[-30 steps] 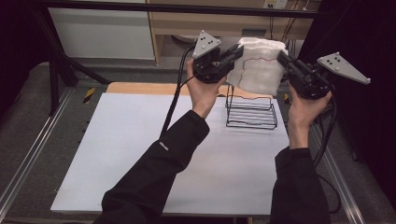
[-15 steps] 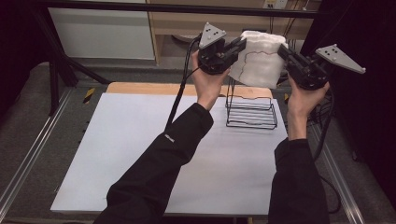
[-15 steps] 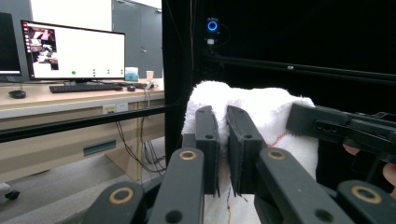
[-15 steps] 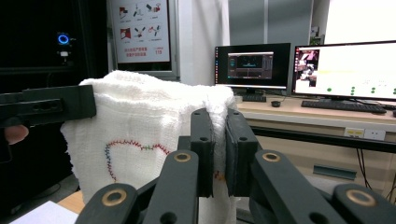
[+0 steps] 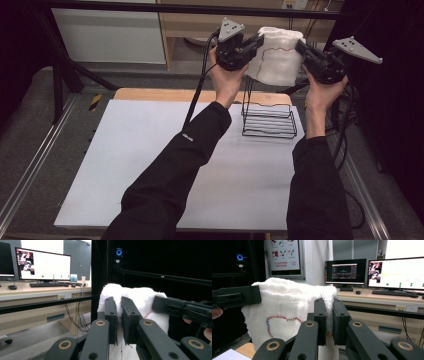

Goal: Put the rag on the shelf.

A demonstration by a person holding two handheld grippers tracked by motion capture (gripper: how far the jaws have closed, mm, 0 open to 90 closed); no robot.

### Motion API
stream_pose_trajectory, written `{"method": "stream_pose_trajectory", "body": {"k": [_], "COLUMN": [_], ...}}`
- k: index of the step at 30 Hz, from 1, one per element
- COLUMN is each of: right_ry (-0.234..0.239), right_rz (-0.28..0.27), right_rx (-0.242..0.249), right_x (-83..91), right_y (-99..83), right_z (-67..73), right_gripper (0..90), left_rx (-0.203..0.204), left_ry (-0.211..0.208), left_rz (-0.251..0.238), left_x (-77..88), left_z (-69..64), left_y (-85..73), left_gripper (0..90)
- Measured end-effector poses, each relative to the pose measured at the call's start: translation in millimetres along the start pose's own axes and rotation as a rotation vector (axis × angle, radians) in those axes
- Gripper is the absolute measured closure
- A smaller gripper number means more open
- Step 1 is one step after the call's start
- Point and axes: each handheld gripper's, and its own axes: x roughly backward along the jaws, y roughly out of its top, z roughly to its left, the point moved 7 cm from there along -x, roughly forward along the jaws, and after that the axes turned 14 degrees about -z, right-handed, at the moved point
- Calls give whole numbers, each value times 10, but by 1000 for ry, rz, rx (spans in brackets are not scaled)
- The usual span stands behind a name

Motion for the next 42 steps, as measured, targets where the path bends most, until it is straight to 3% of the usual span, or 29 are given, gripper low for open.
{"method": "stream_pose_trajectory", "body": {"k": [7, 9, 14, 22, 27, 34, 38, 42], "right_ry": [-4, -4, -6, -8, -14, 3, 19, 24], "right_rz": [5, 3, 25, 38, 48, 44, 51, 51], "right_rx": [-10, -17, -13, 1, 13, 5, -1, -18], "right_x": [-91, -115, -161, -117, -129, -212, -272, -247], "right_y": [-10, -16, -90, -184, -166, -185, -285, -357], "right_z": [-71, -90, -148, -271, -350, -347, -301, -300], "right_gripper": [837, 837, 837, 837, 836, 836, 836, 836], "left_rx": [-32, -7, -8, -5, -30, -61, -44, -37], "left_ry": [8, 9, 15, -11, -11, 4, 9, -1], "left_rz": [6, 6, 28, 51, 47, 56, 65, 71], "left_x": [-88, -104, -128, -177, -254, -222, -179, -151], "left_z": [30, 54, 101, 29, 1, 63, 137, 129], "left_y": [2, -19, -102, -231, -221, -216, -262, -337], "left_gripper": [834, 834, 834, 834, 834, 833, 833, 833]}}
